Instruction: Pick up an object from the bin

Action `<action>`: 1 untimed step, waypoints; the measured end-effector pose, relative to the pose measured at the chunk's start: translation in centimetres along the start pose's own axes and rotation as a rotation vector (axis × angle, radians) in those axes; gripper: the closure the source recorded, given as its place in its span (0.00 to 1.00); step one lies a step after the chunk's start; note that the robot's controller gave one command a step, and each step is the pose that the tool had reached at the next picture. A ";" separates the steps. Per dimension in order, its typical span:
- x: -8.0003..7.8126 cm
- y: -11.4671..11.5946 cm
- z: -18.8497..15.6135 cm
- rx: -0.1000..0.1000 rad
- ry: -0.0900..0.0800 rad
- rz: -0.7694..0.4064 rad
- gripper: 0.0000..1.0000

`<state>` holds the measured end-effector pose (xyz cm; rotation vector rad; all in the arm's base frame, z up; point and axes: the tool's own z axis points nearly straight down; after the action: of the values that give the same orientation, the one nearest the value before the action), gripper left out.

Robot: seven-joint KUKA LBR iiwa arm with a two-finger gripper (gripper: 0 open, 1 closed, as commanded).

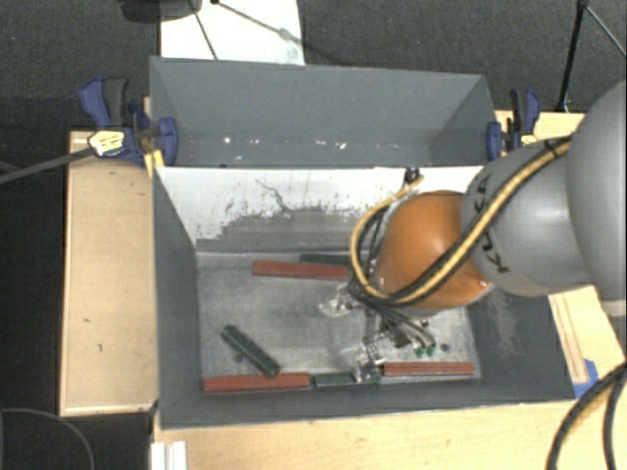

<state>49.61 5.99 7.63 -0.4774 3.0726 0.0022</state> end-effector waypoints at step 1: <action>-0.7 -5.9 -1.9 -0.003 0.027 -0.003 0.00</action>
Offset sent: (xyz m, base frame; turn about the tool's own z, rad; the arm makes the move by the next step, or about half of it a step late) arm 0.0092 -0.0865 -0.0063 0.0054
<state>51.98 0.59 9.62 -0.4868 3.0991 0.0009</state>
